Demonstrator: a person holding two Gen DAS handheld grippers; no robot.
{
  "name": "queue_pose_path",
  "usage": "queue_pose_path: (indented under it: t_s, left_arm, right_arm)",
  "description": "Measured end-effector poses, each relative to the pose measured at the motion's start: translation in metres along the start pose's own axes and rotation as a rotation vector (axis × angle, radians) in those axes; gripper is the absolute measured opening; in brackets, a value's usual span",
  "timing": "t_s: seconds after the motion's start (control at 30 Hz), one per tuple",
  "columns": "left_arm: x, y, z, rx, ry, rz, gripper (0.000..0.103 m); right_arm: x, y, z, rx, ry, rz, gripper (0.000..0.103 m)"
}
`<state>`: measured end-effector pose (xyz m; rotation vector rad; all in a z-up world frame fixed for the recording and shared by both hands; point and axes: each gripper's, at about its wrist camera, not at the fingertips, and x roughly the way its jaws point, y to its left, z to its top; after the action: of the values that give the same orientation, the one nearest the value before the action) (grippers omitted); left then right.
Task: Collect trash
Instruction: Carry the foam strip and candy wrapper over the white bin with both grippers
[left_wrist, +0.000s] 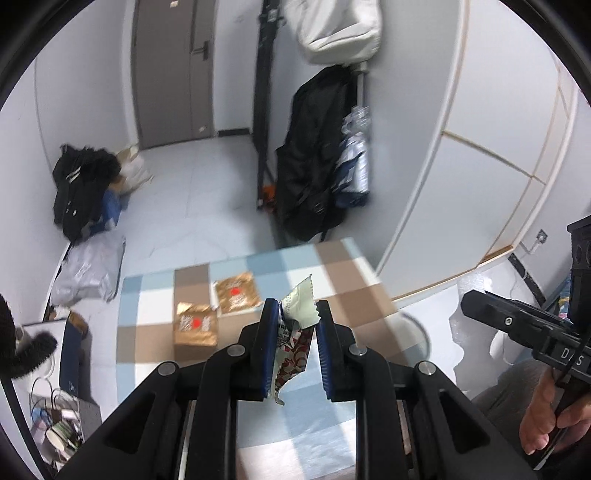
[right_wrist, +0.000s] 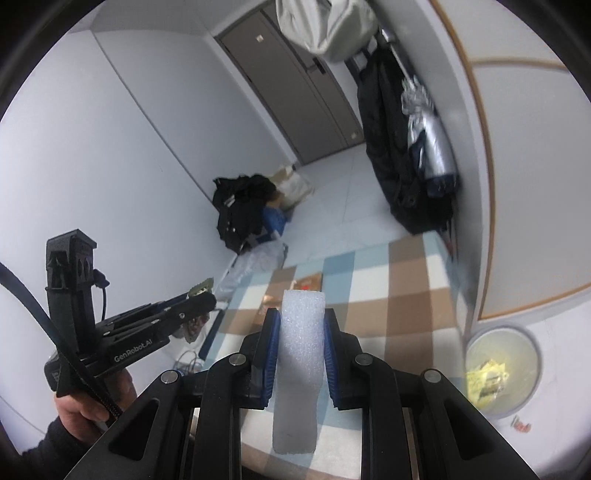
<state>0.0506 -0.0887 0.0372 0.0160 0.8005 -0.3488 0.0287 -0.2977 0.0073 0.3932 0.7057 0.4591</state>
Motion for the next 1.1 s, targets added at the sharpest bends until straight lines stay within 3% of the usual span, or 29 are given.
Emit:
queue_pose_path:
  t_s: [0.3,0.63,1.1]
  left_arm:
    - [-0.003,-0.052,0.023,0.052,-0.041,-0.095,0.016]
    - [0.026,-0.114,0.038,0.061,-0.005,-0.228,0.016]
    - [0.123,-0.185,0.035,0.082,0.188,-0.388,0.015]
  right_arm:
    - [-0.067,-0.025,0.024,0.008,-0.122,-0.058,0.021]
    - [-0.110,-0.070,0.036,0.034,-0.189,-0.160,0.021]
    - [-0.116,-0.179,0.022,0.144,-0.160,-0.297,0.021]
